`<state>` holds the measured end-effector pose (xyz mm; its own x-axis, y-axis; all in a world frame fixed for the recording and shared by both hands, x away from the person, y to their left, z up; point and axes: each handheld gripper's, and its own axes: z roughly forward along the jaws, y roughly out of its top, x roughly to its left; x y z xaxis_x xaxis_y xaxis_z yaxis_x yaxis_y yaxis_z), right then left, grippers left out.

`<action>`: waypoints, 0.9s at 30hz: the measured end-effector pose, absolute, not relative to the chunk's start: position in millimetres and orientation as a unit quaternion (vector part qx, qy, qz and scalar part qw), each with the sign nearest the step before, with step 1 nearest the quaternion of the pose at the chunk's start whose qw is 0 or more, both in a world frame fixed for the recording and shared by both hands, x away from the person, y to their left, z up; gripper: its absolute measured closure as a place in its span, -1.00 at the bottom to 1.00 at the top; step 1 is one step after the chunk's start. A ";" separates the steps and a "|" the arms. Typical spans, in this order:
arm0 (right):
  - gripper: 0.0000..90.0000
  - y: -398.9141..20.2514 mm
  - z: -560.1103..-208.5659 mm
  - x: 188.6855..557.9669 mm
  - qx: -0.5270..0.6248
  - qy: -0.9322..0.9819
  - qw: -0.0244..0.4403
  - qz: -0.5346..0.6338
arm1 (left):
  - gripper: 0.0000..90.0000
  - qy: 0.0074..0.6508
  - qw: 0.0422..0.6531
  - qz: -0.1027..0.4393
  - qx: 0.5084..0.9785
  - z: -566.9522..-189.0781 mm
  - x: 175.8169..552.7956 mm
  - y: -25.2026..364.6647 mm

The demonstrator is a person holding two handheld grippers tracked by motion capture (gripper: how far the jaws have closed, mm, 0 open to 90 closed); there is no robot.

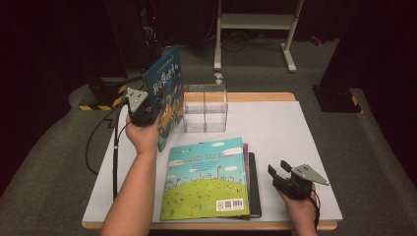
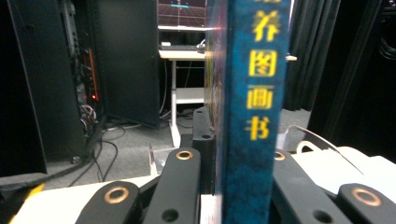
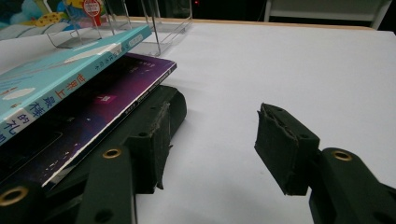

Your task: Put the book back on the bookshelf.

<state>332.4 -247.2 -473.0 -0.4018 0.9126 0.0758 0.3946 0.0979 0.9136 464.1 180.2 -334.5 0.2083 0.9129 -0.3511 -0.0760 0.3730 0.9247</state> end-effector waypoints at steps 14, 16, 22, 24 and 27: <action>-0.02 -247.4 -472.7 331.4 0.475 0.688 0.277 0.475 | 0.85 0.517 0.649 0.390 0.400 -348.8 491.3 182.5; -0.02 -245.5 -473.9 332.0 0.473 0.690 0.273 0.475 | 0.85 0.515 0.649 0.391 0.401 -351.3 491.4 182.7; -0.02 -242.8 -475.3 331.8 0.468 0.697 0.269 0.472 | 0.84 0.509 0.649 0.393 0.407 -357.6 483.2 185.3; -0.02 -242.8 -475.4 331.9 0.468 0.698 0.267 0.472 | 0.84 0.511 0.647 0.392 0.408 -359.9 478.5 186.4; -0.02 -242.0 -475.1 332.0 0.468 0.698 0.266 0.472 | 0.83 0.521 0.642 0.388 0.407 -362.2 472.8 188.6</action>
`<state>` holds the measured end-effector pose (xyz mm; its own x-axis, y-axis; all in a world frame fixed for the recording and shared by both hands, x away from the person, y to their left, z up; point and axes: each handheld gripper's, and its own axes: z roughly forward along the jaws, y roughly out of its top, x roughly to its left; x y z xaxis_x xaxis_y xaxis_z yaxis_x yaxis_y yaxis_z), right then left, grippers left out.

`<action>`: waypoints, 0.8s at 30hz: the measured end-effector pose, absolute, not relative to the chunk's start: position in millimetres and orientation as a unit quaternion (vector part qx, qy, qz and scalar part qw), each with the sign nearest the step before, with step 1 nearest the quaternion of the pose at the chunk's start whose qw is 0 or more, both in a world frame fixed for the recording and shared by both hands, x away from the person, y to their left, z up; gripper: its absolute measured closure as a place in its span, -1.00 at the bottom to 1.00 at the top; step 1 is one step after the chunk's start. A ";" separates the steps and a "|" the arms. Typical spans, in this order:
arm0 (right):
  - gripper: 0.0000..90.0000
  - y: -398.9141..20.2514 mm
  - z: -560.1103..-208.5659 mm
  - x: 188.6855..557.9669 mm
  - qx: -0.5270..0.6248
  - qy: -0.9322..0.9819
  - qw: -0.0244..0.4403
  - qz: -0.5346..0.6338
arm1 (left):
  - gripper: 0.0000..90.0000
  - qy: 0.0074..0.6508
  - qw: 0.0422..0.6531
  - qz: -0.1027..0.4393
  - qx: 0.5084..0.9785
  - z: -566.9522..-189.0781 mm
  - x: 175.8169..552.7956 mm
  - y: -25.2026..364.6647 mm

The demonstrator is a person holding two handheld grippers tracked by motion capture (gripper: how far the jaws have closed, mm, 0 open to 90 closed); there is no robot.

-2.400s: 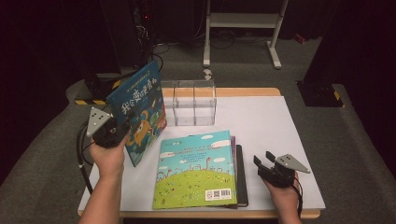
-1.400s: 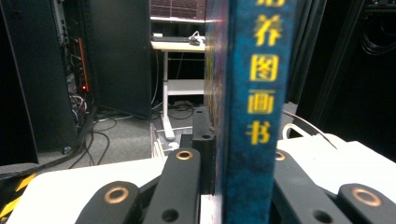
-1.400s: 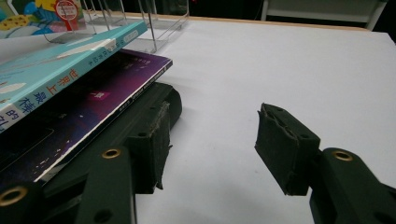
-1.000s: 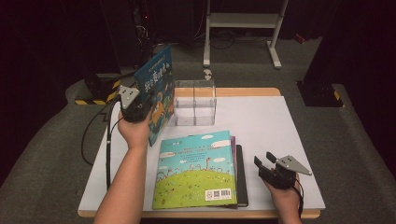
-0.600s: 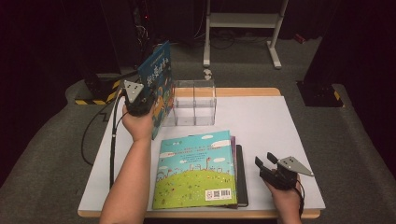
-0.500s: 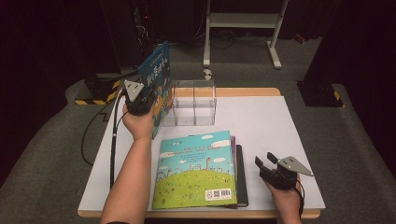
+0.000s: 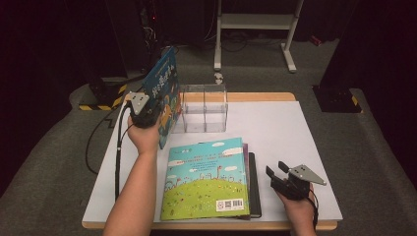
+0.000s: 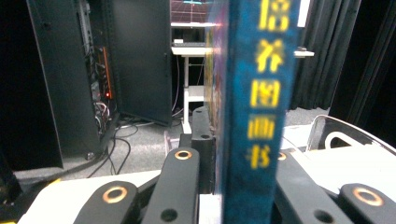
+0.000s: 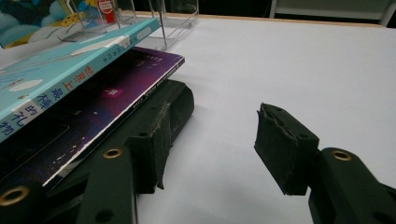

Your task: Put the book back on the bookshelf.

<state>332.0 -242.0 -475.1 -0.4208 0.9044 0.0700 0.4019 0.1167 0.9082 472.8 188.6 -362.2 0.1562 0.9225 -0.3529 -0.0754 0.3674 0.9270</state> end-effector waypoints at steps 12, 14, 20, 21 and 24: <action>-0.01 -236.4 -473.0 329.1 0.459 0.703 0.267 0.474 | 0.78 0.541 0.637 0.368 0.408 -369.6 455.6 197.6; -0.02 -237.0 -473.8 329.0 0.462 0.702 0.265 0.473 | 0.77 0.538 0.635 0.370 0.412 -369.8 455.2 196.6; -0.02 -236.9 -473.8 330.5 0.462 0.702 0.265 0.473 | 0.67 0.530 0.639 0.374 0.414 -362.9 453.8 197.8; -0.01 -236.7 -473.8 330.4 0.461 0.702 0.264 0.473 | 0.65 0.532 0.638 0.374 0.414 -361.1 454.0 198.3; -0.01 -236.3 -474.4 329.8 0.460 0.704 0.263 0.472 | 0.60 0.534 0.630 0.381 0.415 -356.7 456.2 199.3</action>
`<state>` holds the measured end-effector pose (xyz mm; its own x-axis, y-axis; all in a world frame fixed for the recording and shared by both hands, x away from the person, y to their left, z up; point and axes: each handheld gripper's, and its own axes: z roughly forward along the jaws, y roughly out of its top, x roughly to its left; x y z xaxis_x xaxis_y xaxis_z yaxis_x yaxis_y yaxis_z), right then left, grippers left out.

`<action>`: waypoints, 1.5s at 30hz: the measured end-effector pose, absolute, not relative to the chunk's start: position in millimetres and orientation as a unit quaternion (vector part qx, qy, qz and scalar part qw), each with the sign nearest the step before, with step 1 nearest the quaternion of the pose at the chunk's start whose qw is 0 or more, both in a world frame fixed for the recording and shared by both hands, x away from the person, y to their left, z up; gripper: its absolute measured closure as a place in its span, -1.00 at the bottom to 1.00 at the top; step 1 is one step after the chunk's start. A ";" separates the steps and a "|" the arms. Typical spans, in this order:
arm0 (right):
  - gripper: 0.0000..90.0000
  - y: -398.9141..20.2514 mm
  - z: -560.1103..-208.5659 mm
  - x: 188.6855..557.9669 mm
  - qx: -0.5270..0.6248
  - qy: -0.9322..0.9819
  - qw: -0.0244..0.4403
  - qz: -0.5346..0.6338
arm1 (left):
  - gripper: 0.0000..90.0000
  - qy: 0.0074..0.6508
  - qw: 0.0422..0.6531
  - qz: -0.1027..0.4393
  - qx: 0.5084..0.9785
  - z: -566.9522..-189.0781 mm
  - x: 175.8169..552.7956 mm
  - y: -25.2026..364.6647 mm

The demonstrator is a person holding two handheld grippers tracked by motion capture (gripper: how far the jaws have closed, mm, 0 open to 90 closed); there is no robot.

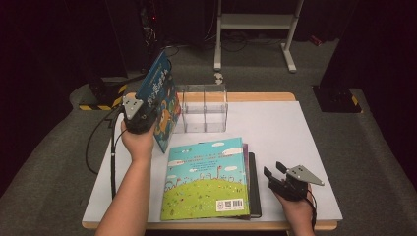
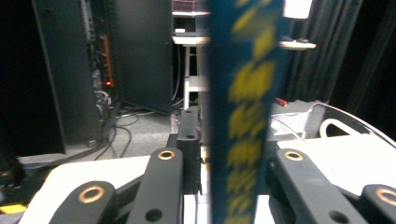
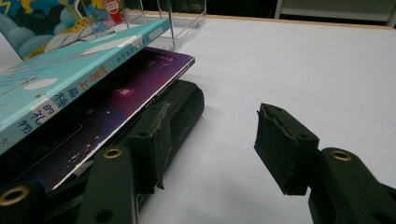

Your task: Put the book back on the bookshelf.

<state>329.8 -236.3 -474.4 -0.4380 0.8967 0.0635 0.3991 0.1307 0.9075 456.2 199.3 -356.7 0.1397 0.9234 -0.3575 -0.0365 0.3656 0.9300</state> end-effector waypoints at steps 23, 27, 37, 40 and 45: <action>-0.01 -238.8 -471.3 328.5 0.462 0.697 0.267 0.480 | 0.85 0.534 0.637 0.382 0.404 -346.1 476.8 188.3; 0.00 -238.7 -473.7 329.0 0.464 0.698 0.260 0.480 | 0.85 0.533 0.636 0.390 0.399 -346.2 482.8 186.6; 0.00 -239.4 -473.4 329.4 0.464 0.697 0.260 0.481 | 0.84 0.522 0.625 0.420 0.400 -354.8 478.2 187.5; 0.00 -238.7 -472.8 328.5 0.463 0.697 0.260 0.482 | 0.83 0.526 0.623 0.421 0.398 -358.4 473.5 190.9; 0.00 -236.6 -474.0 328.6 0.461 0.701 0.258 0.479 | 0.75 0.527 0.621 0.423 0.397 -361.0 469.0 193.4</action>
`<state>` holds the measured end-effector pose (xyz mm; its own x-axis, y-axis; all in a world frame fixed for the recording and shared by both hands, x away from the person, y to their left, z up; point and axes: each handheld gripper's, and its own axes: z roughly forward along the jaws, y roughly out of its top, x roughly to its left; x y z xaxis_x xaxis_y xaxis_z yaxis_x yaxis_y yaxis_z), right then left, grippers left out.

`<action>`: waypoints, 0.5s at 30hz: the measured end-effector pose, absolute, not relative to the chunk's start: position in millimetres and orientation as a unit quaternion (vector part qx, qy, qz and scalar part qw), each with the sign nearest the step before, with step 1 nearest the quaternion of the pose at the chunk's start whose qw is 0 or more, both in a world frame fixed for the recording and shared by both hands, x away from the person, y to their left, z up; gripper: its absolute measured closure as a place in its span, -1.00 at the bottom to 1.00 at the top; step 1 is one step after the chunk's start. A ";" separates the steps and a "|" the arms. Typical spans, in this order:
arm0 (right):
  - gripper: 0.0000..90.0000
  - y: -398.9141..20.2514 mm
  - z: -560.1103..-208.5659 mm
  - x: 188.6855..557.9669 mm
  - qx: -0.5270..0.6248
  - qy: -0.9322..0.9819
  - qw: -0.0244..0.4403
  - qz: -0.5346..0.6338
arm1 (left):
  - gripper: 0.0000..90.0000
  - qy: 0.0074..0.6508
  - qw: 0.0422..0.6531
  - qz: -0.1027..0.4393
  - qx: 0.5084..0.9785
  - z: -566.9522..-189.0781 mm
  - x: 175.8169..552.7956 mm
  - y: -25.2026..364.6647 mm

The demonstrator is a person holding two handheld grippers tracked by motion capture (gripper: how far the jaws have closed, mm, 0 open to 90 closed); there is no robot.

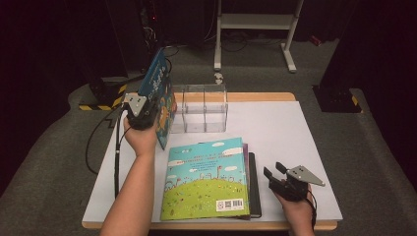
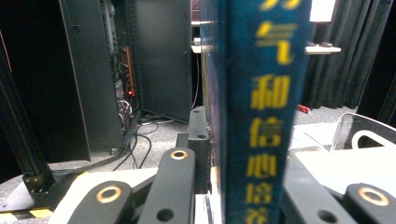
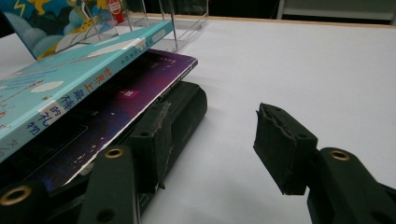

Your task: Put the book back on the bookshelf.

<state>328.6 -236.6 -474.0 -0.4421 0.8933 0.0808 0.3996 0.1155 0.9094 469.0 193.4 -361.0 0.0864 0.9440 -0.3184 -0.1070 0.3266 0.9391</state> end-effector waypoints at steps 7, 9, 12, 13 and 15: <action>0.00 -235.9 -474.2 328.5 0.461 0.702 0.257 0.477 | 0.53 0.537 0.625 0.404 0.398 -365.9 466.5 197.5; 0.00 -235.5 -474.9 328.9 0.461 0.704 0.256 0.476 | 0.49 0.540 0.625 0.396 0.402 -372.5 463.5 198.9; 0.00 -234.7 -475.6 328.8 0.460 0.705 0.255 0.475 | 0.46 0.543 0.627 0.382 0.408 -382.0 458.1 199.6; 0.00 -234.7 -475.6 328.8 0.460 0.705 0.255 0.475 | 0.43 0.543 0.627 0.382 0.408 -382.0 458.1 199.6; 0.00 -233.7 -475.4 328.6 0.459 0.706 0.257 0.475 | 0.40 0.550 0.633 0.364 0.405 -391.7 452.0 202.6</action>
<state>328.6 -233.7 -475.4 -0.4476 0.8912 0.0734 0.4038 0.1282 0.9058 452.0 202.6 -391.7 0.1295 0.9068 -0.4012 -0.0143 0.4063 0.9136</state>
